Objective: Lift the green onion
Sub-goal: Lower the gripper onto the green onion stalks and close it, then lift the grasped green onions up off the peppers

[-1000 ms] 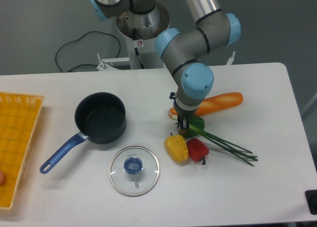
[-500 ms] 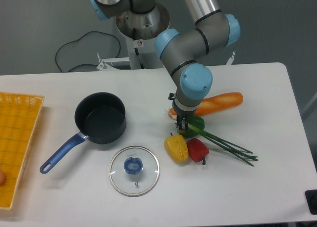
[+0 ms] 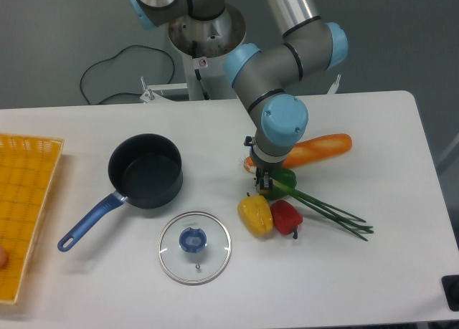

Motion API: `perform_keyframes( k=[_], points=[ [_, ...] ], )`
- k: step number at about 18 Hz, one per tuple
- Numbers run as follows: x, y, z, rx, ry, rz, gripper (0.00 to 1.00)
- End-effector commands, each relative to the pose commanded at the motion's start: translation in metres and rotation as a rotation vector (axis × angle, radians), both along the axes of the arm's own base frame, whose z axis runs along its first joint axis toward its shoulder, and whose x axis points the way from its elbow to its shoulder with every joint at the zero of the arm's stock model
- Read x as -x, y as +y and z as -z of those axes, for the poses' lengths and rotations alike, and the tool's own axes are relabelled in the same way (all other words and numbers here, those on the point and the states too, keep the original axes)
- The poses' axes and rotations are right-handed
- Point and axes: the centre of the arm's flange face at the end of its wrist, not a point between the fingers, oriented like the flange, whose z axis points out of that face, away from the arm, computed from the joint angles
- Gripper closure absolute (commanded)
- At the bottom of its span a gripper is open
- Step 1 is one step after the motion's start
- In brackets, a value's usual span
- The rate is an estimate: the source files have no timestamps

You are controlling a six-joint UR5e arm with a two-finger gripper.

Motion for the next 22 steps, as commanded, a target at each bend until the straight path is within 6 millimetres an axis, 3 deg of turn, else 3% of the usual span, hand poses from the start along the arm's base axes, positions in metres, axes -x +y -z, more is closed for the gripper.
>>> perform_keyframes(
  k=[4,7,9,22],
  points=[
    [0.0,0.001,0.0,0.004,0.002,-0.019,0.36],
    [-0.001,0.002,0.0,0.013,0.01,-0.061,0.58],
    [-0.001,0.003,-0.002,0.013,0.012,-0.073,0.63],
    [0.0,0.012,-0.009,0.019,0.037,-0.107,0.76]
  ],
)
